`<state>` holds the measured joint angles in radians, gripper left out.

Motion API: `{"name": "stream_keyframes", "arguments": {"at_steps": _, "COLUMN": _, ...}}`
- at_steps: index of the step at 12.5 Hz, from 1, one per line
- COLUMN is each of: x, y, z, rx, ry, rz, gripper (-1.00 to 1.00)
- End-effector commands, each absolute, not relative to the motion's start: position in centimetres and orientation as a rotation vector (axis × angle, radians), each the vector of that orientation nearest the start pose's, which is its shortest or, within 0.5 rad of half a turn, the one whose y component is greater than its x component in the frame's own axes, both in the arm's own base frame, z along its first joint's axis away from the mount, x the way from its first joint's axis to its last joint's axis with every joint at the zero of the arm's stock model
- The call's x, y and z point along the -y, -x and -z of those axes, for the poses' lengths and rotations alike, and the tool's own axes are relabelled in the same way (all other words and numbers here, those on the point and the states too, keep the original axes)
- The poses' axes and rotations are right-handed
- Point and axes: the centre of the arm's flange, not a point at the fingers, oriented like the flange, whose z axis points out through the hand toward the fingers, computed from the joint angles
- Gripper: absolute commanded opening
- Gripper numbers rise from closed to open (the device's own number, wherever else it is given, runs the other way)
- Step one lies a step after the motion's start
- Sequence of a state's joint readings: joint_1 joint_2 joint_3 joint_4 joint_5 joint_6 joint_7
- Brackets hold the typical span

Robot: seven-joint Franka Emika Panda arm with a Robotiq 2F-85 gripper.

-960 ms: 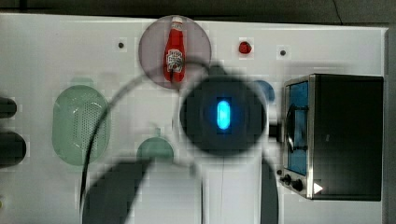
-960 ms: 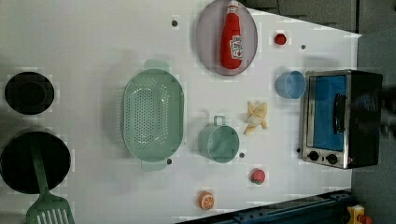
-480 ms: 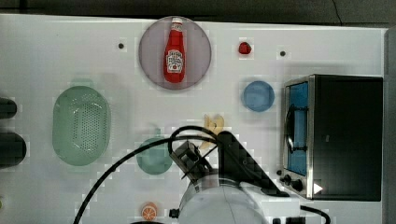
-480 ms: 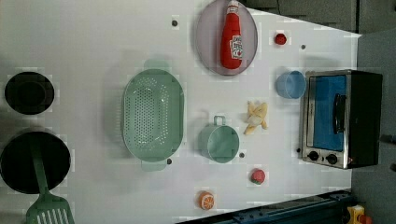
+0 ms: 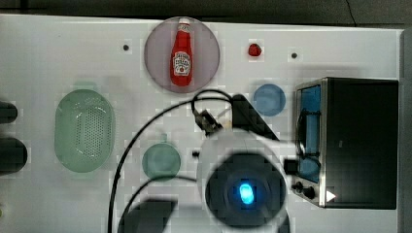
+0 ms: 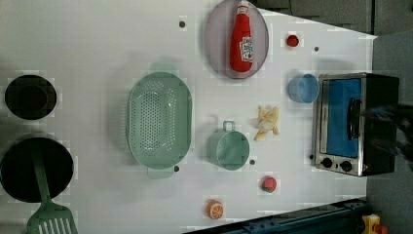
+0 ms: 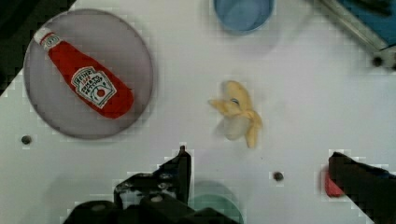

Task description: Pick banana from table and place on oven.

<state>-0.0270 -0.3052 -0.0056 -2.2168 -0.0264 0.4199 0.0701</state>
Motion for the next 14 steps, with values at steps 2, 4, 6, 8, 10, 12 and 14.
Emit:
{"name": "stream_keyframes", "arguments": {"at_steps": 2, "x": 1.9, "y": -48.0, "z": -41.1, "rx": -1.385, "ry": 2.829, "rz": 0.023, "gripper": 1.0}}
{"name": "stream_keyframes", "arguments": {"at_steps": 4, "x": 1.9, "y": -48.6, "z": -36.5, "rx": -1.383, "ry": 2.831, "rz": 0.018, "gripper": 1.0}}
{"name": "stream_keyframes", "arguments": {"at_steps": 6, "x": 1.9, "y": -48.7, "z": -31.9, "rx": -1.388, "ry": 2.839, "rz": -0.016, "gripper": 1.0}}
{"name": "stream_keyframes", "arguments": {"at_steps": 8, "x": 1.9, "y": -48.6, "z": -27.7, "rx": -1.394, "ry": 2.847, "rz": -0.053, "gripper": 1.0}}
{"name": "stream_keyframes", "arguments": {"at_steps": 10, "x": 1.9, "y": -48.3, "z": -24.1, "rx": -1.394, "ry": 2.845, "rz": -0.049, "gripper": 1.0}}
{"name": "stream_keyframes", "arguments": {"at_steps": 12, "x": 1.8, "y": -47.8, "z": -21.2, "rx": -1.391, "ry": 2.841, "rz": -0.034, "gripper": 1.0}}
{"name": "stream_keyframes", "arguments": {"at_steps": 14, "x": 1.8, "y": -47.3, "z": -19.0, "rx": -1.387, "ry": 2.836, "rz": -0.015, "gripper": 1.0}}
